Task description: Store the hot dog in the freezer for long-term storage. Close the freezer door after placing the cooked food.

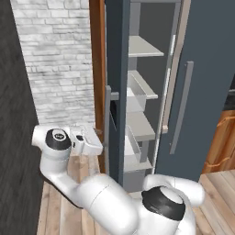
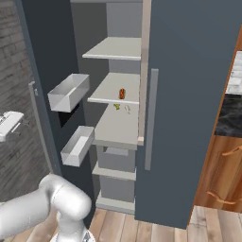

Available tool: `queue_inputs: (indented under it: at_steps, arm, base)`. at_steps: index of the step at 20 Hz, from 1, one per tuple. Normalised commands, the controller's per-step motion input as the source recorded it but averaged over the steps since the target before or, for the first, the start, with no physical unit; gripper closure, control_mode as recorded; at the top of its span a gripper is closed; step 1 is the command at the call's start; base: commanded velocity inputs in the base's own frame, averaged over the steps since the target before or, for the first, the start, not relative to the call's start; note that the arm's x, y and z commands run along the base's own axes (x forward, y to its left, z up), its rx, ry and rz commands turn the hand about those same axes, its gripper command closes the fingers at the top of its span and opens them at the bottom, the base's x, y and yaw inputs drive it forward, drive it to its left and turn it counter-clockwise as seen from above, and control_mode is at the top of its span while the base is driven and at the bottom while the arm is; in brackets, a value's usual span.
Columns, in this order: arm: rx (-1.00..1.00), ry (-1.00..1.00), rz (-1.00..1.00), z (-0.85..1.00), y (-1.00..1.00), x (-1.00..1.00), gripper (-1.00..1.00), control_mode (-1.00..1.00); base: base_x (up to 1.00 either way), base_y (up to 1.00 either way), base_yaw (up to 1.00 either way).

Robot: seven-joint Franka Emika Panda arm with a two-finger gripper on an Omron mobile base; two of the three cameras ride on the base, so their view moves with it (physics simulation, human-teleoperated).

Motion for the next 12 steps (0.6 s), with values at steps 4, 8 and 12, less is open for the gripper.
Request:
queue_inputs:
  at_steps: [4,8,12]
  arm:
    - [0.0,0.0,0.0,0.0,0.03,0.55,-1.0,-1.0]
    - [0.02,0.0,0.0,-0.08,-0.01,0.72,-1.0,-1.0]
    - [0.02,0.01,0.04,0.0,0.0,0.64,-1.0,-1.0]
  base:
    - [0.0,0.0,0.0]
    - [0.0,0.0,0.0]
    - [0.0,0.0,0.0]
